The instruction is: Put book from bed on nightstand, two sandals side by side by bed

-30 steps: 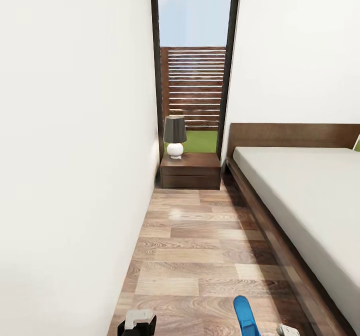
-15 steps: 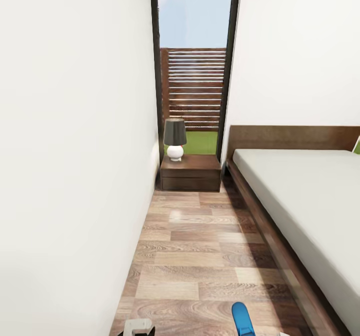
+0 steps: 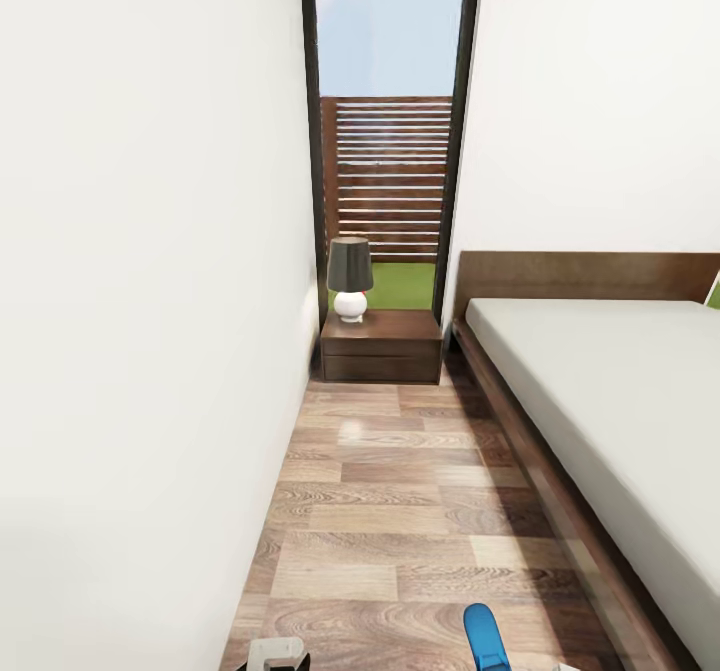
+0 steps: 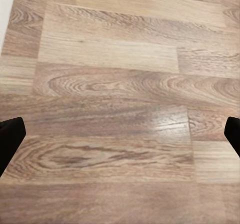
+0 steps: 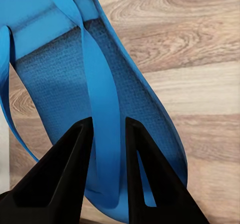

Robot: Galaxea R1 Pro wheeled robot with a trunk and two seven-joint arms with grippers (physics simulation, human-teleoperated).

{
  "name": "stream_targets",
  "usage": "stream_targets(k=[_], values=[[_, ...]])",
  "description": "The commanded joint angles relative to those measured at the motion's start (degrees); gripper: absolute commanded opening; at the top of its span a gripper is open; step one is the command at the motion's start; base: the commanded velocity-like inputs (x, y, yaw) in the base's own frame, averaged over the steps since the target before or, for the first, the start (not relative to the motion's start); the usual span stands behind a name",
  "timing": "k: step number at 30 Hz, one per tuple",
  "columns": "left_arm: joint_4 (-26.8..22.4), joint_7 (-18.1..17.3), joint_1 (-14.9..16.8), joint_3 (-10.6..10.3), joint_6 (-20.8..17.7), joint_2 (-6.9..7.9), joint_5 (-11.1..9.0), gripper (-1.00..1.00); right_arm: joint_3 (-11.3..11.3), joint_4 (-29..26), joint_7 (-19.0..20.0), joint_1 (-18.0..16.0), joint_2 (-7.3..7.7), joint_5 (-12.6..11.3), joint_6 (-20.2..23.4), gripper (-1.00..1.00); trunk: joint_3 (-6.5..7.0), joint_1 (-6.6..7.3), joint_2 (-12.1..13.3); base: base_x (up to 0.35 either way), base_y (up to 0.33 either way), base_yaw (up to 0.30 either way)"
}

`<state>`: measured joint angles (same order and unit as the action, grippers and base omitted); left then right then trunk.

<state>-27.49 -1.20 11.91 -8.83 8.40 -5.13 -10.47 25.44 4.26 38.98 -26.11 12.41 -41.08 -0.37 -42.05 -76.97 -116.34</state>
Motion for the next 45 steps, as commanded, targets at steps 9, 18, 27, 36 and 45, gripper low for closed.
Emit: stream_targets(k=[9, 18, 27, 36, 45], values=[[0.1, -0.1, 0.0, -0.2, 0.2, -0.04, -0.6, 1.0, 0.5, 0.2, 0.5, -0.1, -0.02, -0.7, -0.1, -1.0, 0.03, 0.01, 0.0, 0.0, 0.0, -0.012], [0.1, -0.1, 0.0, -0.2, 0.2, -0.06, -0.6, 1.0, 0.5, 0.2, 0.5, -0.1, -0.02, -0.6, -0.1, -1.0, 0.09, 0.01, 0.0, 0.0, 0.0, -0.006], [0.2, -0.1, 0.0, -0.2, 0.2, -0.06, -0.6, 1.0, 0.5, 0.2, 0.6, -0.1, -0.02, -0.6, -0.1, -1.0, 0.09, 0.01, 0.0, 0.0, 0.0, -0.163], [0.2, -0.1, 0.0, -0.3, 0.2, -0.06, -0.6, 1.0, 0.5, 0.2, 0.7, -0.1, -0.02, -0.6, -0.1, -1.0, 0.09, 0.01, 0.0, 0.0, 0.0, -0.28], [0.2, -0.1, 0.0, -0.3, 0.2, -0.14, -0.6, 1.0, 0.5, 0.2, 0.6, -0.1, -0.02, -0.6, -0.1, -1.0, 0.09, 0.01, 0.0, 0.0, 0.0, -0.282]])
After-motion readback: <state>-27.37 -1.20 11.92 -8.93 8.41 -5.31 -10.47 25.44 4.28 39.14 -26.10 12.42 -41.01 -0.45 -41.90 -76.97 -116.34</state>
